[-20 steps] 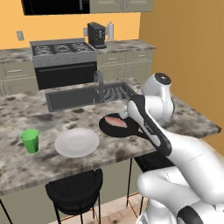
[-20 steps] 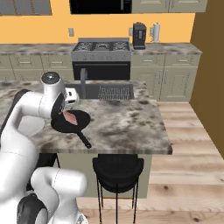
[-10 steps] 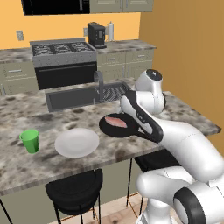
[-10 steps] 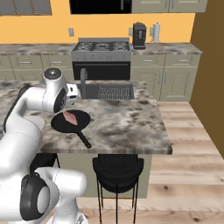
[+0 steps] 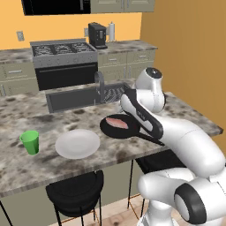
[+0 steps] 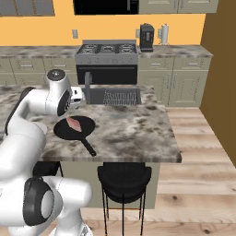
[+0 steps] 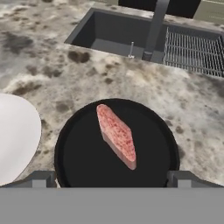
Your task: Pick up the pan with the steak in it and place it on the dining table. Then place the steak on the plate.
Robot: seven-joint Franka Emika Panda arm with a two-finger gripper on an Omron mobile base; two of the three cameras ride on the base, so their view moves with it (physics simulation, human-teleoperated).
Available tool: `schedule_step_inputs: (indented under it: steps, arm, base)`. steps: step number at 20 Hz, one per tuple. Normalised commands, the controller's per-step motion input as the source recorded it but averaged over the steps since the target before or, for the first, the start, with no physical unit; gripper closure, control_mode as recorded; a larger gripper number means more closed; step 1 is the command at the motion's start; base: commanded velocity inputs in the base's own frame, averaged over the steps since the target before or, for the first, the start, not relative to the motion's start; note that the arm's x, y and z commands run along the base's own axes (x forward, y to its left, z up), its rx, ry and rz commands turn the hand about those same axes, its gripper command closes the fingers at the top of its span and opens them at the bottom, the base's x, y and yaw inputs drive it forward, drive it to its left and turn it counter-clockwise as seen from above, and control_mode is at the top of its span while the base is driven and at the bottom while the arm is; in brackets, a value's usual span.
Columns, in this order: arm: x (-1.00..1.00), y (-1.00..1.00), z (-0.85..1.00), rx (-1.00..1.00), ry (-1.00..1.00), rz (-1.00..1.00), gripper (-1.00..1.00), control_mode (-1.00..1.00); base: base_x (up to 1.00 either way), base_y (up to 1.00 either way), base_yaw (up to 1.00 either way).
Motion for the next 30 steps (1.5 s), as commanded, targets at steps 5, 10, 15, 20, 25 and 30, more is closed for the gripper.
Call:
schedule_step_inputs:
  steps: [5, 10, 15, 20, 25, 30]
  arm:
    - [0.05, 0.00, -0.17, -0.04, 0.00, 0.00, -1.00, -1.00]
    - [0.06, 0.00, -0.15, -0.02, 0.00, 0.00, -1.00, -1.00]
    - [0.08, 0.00, -0.13, 0.00, 0.00, 0.00, -1.00, -1.00]
    - [0.10, 0.00, -0.14, 0.00, 0.00, 0.00, -1.00, -1.00]
    - [0.11, 0.00, -0.18, 0.00, 0.00, 0.01, -1.00, -1.00]
    - [0.12, 0.04, -0.20, 0.00, 0.00, 0.00, -1.00, -1.00]
  base:
    - [0.00, 0.00, 0.00]
    - [0.00, 0.00, 0.00]
    - [0.00, 0.00, 0.00]
    - [0.00, 0.00, 0.00]
    - [0.00, 0.00, 0.00]
    - [0.00, 0.00, 0.00]
